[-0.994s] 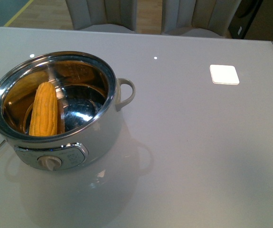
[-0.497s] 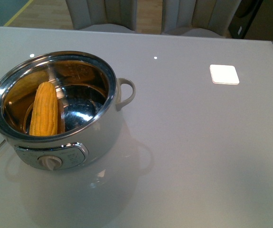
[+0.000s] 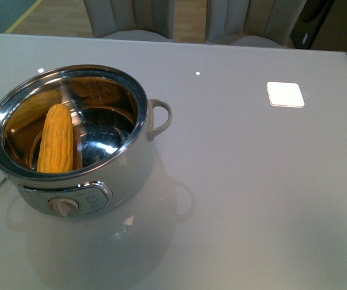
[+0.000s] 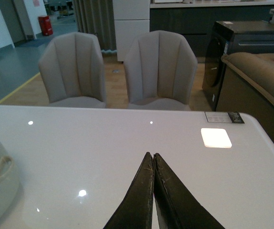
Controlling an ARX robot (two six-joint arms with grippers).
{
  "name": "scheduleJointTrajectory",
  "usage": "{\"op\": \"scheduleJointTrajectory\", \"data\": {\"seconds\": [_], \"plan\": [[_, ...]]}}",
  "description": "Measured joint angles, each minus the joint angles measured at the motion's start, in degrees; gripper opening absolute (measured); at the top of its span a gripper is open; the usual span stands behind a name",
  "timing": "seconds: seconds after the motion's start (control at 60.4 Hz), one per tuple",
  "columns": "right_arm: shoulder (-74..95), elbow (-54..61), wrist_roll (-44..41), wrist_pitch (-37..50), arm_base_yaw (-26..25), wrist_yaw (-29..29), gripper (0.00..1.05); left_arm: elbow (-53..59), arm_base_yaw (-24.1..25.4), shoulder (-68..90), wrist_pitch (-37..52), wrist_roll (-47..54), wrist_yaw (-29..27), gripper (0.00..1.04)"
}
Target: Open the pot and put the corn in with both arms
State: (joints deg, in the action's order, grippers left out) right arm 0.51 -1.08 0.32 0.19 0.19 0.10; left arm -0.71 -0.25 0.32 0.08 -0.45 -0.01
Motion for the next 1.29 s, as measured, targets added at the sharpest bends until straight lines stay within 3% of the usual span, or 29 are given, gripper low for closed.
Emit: {"op": "scheduleJointTrajectory", "data": {"seconds": [0.265, 0.795, 1.292], "plan": [[-0.13, 0.00, 0.00, -0.11, 0.00, 0.00, 0.02, 0.02, 0.00, 0.00, 0.00, 0.00, -0.02, 0.98], [-0.15, 0.00, -0.02, -0.11, 0.00, 0.00, 0.97, 0.00, 0.00, 0.00, 0.00, 0.00, 0.00, 0.98], [-0.15, 0.00, -0.04, -0.11, 0.00, 0.00, 0.96, 0.02, 0.00, 0.00, 0.00, 0.00, -0.02, 0.98]]}}
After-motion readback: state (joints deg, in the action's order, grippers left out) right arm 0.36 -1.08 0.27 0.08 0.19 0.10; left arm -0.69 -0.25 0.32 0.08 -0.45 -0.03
